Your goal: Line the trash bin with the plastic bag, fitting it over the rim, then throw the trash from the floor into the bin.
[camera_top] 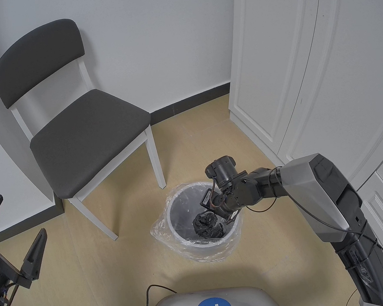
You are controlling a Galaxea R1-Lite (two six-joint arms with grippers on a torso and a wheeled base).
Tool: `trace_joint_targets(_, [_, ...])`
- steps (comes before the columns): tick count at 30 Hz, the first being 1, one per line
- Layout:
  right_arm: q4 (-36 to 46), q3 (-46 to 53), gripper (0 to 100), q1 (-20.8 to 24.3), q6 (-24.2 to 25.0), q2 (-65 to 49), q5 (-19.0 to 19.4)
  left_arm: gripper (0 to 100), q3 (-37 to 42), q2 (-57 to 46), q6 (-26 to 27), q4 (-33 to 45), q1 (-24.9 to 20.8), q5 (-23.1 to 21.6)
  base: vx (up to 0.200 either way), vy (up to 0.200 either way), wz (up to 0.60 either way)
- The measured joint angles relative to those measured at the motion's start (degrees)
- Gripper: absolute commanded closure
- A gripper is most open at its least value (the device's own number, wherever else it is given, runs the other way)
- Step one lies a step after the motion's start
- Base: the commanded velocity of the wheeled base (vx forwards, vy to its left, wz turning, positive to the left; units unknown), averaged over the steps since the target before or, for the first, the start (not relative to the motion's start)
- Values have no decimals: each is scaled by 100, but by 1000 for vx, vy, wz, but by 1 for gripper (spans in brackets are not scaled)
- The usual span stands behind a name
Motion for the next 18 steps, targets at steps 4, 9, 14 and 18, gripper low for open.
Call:
trace_joint_targets(4, [9, 0, 100, 94, 82, -99, -16, 0, -2, -5, 0, 2, 0, 0, 0, 0, 0])
trace_joint_targets(9, [2, 0, 100, 119, 108, -176, -24, 0, -4, -5, 0, 11, 0, 0, 0, 0, 0])
trace_joint_targets(14, [-11, 0, 100, 56, 108, -184, -29, 0, -2, -7, 2, 11, 0, 0, 0, 0, 0])
trace_joint_targets(18, [-24, 0, 100, 46, 106, -184, -27, 0, 0, -11, 0, 9, 0, -2, 0, 0, 0])
